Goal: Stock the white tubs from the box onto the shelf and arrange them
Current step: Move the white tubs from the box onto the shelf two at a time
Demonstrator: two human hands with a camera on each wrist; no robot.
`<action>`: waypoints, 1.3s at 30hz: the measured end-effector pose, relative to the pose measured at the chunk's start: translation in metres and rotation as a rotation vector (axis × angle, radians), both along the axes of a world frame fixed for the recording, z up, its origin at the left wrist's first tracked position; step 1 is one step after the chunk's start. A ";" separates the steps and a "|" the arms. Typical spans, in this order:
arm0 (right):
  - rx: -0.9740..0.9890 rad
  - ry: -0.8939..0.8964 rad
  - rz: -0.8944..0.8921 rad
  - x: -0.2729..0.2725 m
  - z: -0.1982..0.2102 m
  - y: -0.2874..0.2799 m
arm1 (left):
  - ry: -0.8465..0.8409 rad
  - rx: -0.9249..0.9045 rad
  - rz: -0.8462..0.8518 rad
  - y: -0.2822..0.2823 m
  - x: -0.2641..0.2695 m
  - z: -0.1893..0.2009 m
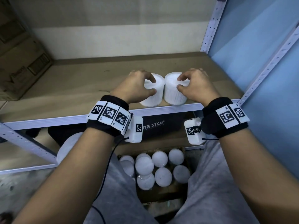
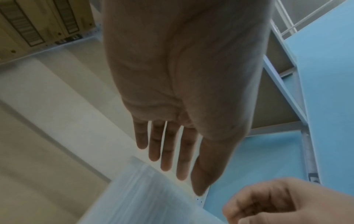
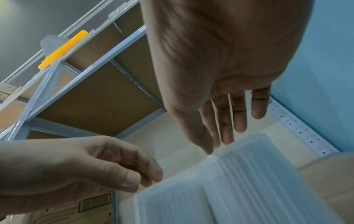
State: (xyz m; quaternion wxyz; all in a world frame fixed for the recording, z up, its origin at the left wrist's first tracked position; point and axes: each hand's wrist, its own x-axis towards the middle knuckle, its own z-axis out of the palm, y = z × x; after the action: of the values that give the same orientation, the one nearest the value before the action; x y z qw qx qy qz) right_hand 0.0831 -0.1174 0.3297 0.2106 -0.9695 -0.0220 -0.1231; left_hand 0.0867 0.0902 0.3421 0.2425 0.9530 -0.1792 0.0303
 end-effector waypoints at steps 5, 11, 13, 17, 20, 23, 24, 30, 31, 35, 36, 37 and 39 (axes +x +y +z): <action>0.027 0.003 0.020 -0.008 0.000 0.003 | -0.022 0.041 0.014 -0.005 -0.008 -0.002; 0.008 0.001 0.012 -0.006 -0.001 0.003 | -0.051 -0.029 0.070 -0.010 -0.003 -0.005; 0.014 -0.005 0.012 -0.001 -0.004 0.003 | -0.053 -0.042 0.068 -0.011 0.001 -0.006; 0.010 -0.008 -0.010 0.016 -0.008 0.000 | -0.055 -0.072 0.068 -0.018 0.015 -0.008; 0.007 -0.006 -0.029 0.031 -0.010 -0.003 | -0.052 -0.094 0.073 -0.025 0.031 -0.011; 0.027 -0.010 -0.052 0.049 -0.010 -0.007 | -0.047 -0.107 0.078 -0.033 0.053 -0.014; 0.036 -0.013 -0.057 0.055 -0.009 -0.009 | -0.050 -0.111 0.078 -0.036 0.060 -0.014; 0.055 0.011 -0.099 0.100 -0.009 -0.016 | -0.022 -0.080 0.077 -0.055 0.112 -0.019; 0.048 0.020 -0.098 0.108 -0.008 -0.017 | -0.018 -0.069 0.076 -0.057 0.121 -0.020; -0.004 0.079 -0.100 0.137 -0.004 -0.021 | 0.008 -0.033 0.109 -0.068 0.159 -0.021; -0.013 0.080 -0.102 0.145 -0.003 -0.023 | 0.006 -0.033 0.119 -0.070 0.168 -0.022; -0.011 0.077 -0.100 0.152 -0.002 -0.024 | 0.000 -0.039 0.120 -0.072 0.177 -0.023; -0.013 0.065 -0.095 0.166 -0.001 -0.027 | -0.016 -0.045 0.102 -0.076 0.192 -0.024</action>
State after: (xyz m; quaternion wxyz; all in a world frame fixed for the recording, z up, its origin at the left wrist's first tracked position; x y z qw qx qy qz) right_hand 0.2488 -0.1441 0.3284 0.1988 -0.9743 0.0298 -0.1014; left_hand 0.2784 0.0147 0.3178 0.2606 0.9549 -0.1315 0.0544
